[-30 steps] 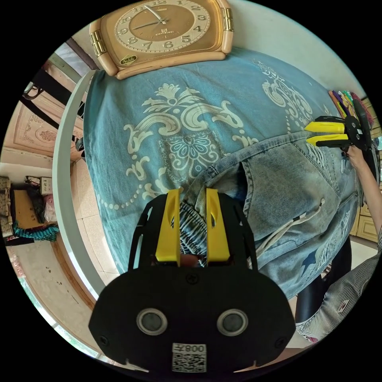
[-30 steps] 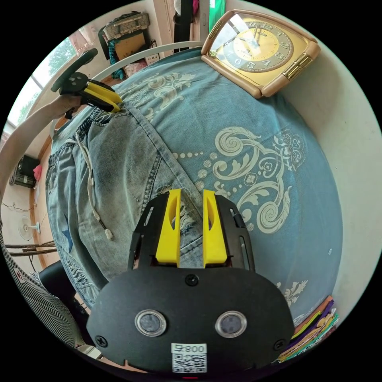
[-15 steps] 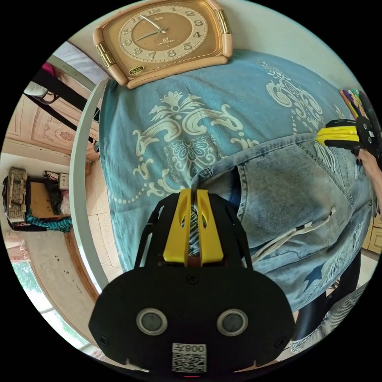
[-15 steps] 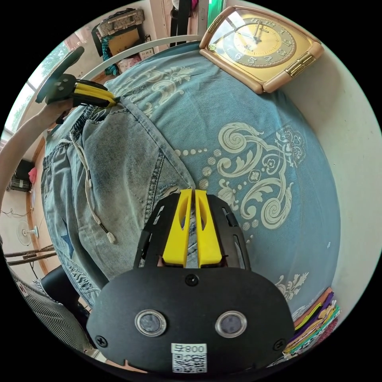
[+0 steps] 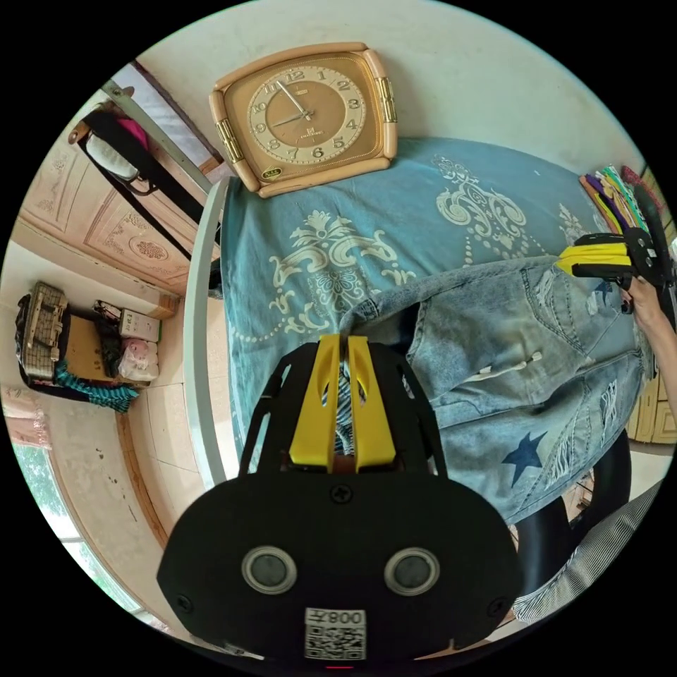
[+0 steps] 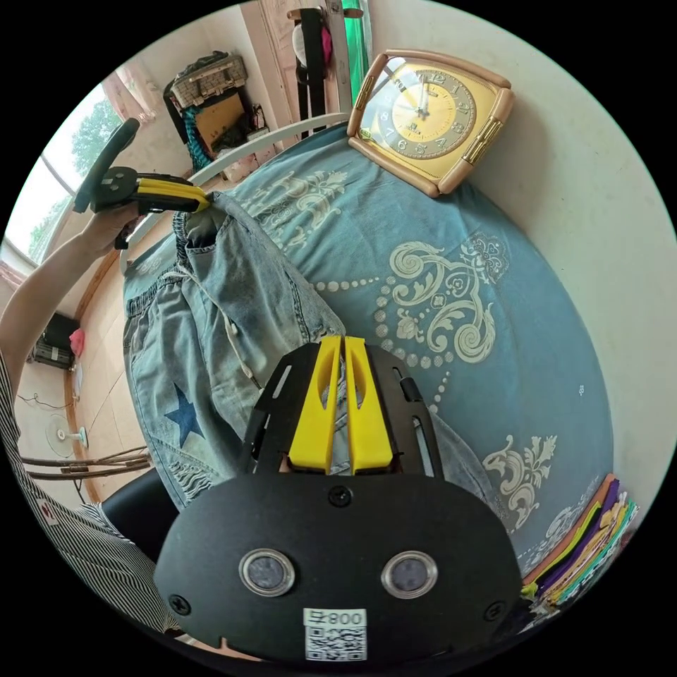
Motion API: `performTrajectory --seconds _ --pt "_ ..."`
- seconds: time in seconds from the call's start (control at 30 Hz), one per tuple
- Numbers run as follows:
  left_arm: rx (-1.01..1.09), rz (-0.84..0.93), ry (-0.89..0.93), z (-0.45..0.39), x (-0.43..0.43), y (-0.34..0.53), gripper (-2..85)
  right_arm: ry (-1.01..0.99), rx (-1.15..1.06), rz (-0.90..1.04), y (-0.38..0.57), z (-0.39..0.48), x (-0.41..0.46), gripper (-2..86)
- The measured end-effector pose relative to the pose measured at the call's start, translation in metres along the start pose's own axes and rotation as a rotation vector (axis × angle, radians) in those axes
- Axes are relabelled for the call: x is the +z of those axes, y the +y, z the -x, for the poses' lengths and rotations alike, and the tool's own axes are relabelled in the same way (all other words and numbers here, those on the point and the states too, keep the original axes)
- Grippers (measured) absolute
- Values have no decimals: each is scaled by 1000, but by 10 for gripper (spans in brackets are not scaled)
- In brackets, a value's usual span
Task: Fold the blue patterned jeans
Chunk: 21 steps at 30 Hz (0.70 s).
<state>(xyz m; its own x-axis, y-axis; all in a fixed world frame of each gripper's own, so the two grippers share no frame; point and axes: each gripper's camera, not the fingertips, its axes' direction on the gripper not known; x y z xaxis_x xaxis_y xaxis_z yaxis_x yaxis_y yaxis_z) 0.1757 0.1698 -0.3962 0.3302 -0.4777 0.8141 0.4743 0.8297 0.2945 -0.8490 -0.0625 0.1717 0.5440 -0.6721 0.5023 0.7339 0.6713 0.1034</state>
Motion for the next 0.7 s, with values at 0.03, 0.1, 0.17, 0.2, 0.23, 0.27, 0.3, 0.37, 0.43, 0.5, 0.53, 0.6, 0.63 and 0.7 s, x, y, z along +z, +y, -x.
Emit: performTrajectory --seconds 0.03,0.1,0.17,0.2,0.23,0.27,0.3,0.37,0.43,0.5,0.53,0.6,0.63,0.7 --pt "3 -8 0 -1 -3 6 18 6 -4 -16 8 9 -5 6" --pt "24 -30 2 -8 -15 32 16 14 -18 -36 22 25 -12 6" --pt "44 -46 6 -12 -23 54 15 13 -28 -58 38 41 -19 6" --pt "60 -48 7 -16 -28 68 14 11 -36 -78 49 53 -23 6" --pt "67 -50 7 -18 -30 75 14 2 -38 -92 61 64 -27 6" --pt "83 -54 7 -22 -33 91 13 -6 -36 -102 67 69 -29 6" --pt "98 -51 9 -26 -35 106 13 -21 -38 -117 79 81 -31 6" --pt "120 -45 15 -33 -37 130 12 -34 -51 -131 98 100 -33 6" --pt "149 -26 10 -40 -35 154 12 -34 -94 -121 122 128 -29 5" --pt "172 13 -2 -49 -28 183 12 -43 -117 -102 137 147 -23 6" --pt "177 22 -9 -51 -26 190 12 -55 -121 -97 146 157 -19 6" --pt "196 72 -26 -58 -14 216 12 -95 -118 -83 157 172 -10 6" --pt "200 84 -28 -60 -11 221 12 -106 -124 -64 164 182 -2 5" --pt "211 119 -37 -65 2 242 11 -118 -143 -26 173 197 12 5"
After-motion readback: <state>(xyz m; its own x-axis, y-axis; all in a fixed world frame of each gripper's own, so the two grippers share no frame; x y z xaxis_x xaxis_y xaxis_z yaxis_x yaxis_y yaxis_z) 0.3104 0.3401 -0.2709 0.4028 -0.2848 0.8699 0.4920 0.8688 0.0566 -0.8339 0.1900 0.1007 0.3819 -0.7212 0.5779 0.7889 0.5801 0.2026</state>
